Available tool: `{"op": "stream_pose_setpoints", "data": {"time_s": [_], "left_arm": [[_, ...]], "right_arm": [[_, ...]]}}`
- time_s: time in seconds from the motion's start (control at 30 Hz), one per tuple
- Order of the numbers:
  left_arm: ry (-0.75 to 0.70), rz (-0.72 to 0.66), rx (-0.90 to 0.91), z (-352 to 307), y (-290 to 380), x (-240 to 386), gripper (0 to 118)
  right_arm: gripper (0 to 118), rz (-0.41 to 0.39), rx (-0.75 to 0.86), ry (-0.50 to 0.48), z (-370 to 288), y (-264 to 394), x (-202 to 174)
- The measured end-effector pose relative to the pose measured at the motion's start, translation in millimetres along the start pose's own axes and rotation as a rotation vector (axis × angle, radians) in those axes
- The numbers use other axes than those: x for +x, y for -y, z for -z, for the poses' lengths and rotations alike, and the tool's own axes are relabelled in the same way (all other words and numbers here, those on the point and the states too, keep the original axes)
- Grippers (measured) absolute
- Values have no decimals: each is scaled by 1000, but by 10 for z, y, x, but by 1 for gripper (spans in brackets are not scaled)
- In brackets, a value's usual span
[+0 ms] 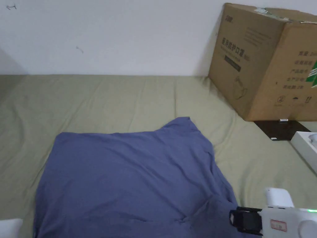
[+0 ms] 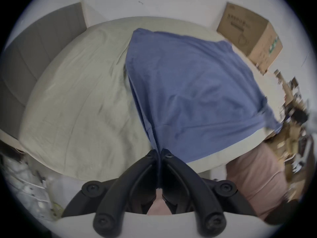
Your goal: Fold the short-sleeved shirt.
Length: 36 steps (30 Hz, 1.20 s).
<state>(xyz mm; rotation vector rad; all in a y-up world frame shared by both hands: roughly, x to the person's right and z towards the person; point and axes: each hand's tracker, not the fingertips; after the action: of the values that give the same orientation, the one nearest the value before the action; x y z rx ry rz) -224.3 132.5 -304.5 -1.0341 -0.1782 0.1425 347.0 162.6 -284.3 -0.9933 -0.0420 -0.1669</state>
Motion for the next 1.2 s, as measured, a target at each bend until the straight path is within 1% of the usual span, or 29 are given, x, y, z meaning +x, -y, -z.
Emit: {"op": "stream_pose_setpoints", "data": {"time_s": [0.03, 0.07, 0.1, 0.17, 0.2, 0.23, 0.27, 0.33, 0.37, 0.43, 0.5, 0.57, 0.63, 0.7, 0.8, 0.97, 1.07, 1.13, 1.17, 1.2], "left_arm": [[28, -22, 19, -51, -44, 16, 4], [50, -41, 27, -83, -76, 15, 4], [47, -47, 32, -108, -99, 17, 4], [36, -48, 35, -136, -142, 33, 4], [33, -46, 37, -144, -154, 45, 4], [25, -37, 34, -142, -167, 56, 4], [14, -23, 24, -130, -177, 65, 4], [-19, -6, -4, -106, -182, 95, 4], [-32, -1, -13, -88, -177, 95, 4], [-43, 3, -25, -80, -140, 135, 4], [-39, -11, -32, -66, -107, 120, 4], [-27, -47, -33, -94, -86, 92, 4], [-5, -73, -29, -136, -76, 70, 3], [24, -89, -18, -218, -109, 24, 3], [88, -140, 20, -329, -194, -6, 3], [197, -251, 86, -374, -445, -123, 3], [246, -295, 141, -355, -682, -177, 3], [264, -325, 156, -293, -895, -207, 3], [266, -349, 164, -223, -1026, -230, 3], [254, -365, 171, -147, -1153, -248, 3]], "right_arm": [[118, 3, -51, -11, 146, 21, 69], [116, 1, -25, -10, 233, -6, 83], [116, 54, -84, 3, 330, -10, 126], [116, 122, -163, 30, 509, -36, 242], [115, 139, -175, 32, 512, 61, 324], [110, 143, -196, 39, 552, 61, 336], [92, 113, -211, 37, 567, 51, 302], [40, 37, -231, 37, 545, 150, 257], [26, 9, -239, 46, 544, 153, 198], [10, -5, -232, 3, 518, 145, 90], [6, -15, -213, -1, 442, 200, 60], [5, -16, -195, -10, 371, 178, 53], [5, 18, -166, -82, 269, 182, 140], [5, 43, -154, -111, 133, 155, 175], [4, 79, -122, -180, -86, 59, 257], [3, 179, -79, -245, -247, -199, 278], [3, 225, -34, -248, -245, -448, 292], [3, 289, -13, -282, -192, -676, 285], [3, 341, 4, -295, -146, -804, 311], [3, 374, 1, -311, -77, -945, 336]]}}
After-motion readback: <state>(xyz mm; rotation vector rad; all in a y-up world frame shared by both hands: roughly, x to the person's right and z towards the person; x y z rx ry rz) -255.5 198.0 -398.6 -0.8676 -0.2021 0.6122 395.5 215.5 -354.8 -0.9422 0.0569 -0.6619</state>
